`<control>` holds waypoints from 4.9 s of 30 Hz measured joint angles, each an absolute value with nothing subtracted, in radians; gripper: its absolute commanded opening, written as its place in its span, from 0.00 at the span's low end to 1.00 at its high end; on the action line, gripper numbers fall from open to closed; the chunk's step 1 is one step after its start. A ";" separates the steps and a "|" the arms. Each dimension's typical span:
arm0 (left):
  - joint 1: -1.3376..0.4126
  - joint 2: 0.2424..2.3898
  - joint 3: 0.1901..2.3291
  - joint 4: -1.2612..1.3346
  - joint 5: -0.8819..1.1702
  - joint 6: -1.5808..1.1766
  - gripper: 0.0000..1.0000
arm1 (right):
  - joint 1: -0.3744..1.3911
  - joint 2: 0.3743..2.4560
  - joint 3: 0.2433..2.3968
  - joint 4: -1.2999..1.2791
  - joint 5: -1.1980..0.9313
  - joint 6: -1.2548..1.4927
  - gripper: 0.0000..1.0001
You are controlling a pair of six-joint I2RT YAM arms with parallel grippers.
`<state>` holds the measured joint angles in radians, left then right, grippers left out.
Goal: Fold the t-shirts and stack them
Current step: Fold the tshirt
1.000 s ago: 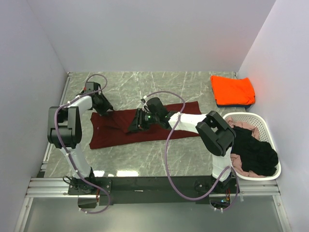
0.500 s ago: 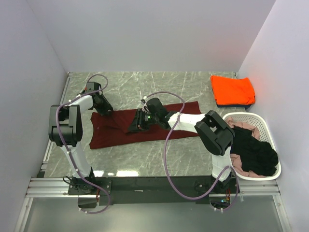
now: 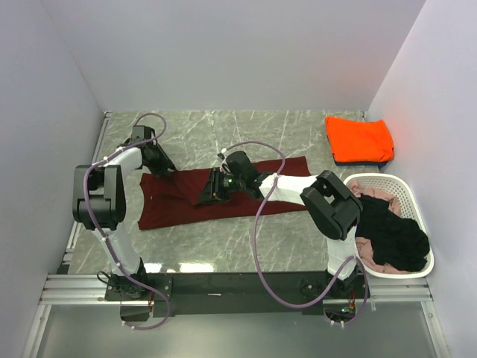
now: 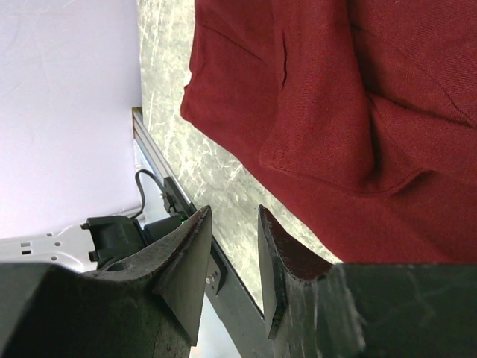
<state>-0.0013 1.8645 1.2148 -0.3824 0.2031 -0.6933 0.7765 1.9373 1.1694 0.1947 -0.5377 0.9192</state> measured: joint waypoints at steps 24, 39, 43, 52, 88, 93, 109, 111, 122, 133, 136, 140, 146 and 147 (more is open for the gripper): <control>-0.004 1.852 1.183 -0.384 0.211 -0.691 0.01 | 0.795 1.985 1.169 0.210 -0.475 0.958 0.41; -0.006 1.829 1.182 -0.386 0.211 -0.692 0.01 | 0.860 1.985 1.118 0.252 -0.284 1.155 0.50; -0.006 1.829 1.182 -0.386 0.211 -0.692 0.01 | 0.862 1.985 1.113 0.258 -0.266 1.195 0.49; -0.006 1.827 1.182 -0.387 0.211 -0.692 0.01 | 0.865 1.995 1.113 0.298 -0.253 1.261 0.47; -0.006 1.830 1.319 -0.455 0.197 -0.727 0.01 | 0.739 2.022 1.185 0.289 -0.348 1.236 0.00; -0.006 1.830 1.316 -0.454 0.183 -0.741 0.01 | 0.724 2.059 1.262 0.256 -0.393 1.192 0.00; 0.042 1.771 1.237 -0.456 0.191 -0.789 0.01 | 0.682 2.084 1.296 0.203 -0.466 1.109 0.00; 0.042 1.760 1.231 -0.462 0.196 -0.790 0.01 | 0.677 2.084 1.295 0.200 -0.474 1.102 0.00; 0.042 1.677 1.219 -0.519 0.199 -0.790 0.01 | 0.673 2.084 1.295 0.184 -0.541 1.052 0.00; 0.042 1.613 1.134 -0.568 0.196 -0.791 0.01 | 0.673 2.084 1.295 0.151 -0.591 1.007 0.00; 0.042 1.589 1.126 -0.581 0.193 -0.790 0.01 | 0.673 2.083 1.285 0.147 -0.601 0.997 0.00; 0.042 1.574 1.113 -0.582 0.187 -0.787 0.01 | 0.673 2.083 1.279 0.140 -0.615 0.987 0.00; 0.042 1.573 1.088 -0.592 0.186 -0.786 0.01 | 0.673 2.083 1.269 0.130 -0.626 0.972 0.00; 0.042 1.571 1.088 -0.593 0.186 -0.784 0.01 | 0.673 2.082 1.269 0.126 -0.627 0.967 0.00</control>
<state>0.0418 1.5711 1.0882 -0.5926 0.1856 -0.7837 0.6735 2.0819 1.2694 0.1257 -0.6270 0.9672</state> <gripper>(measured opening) 0.023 0.030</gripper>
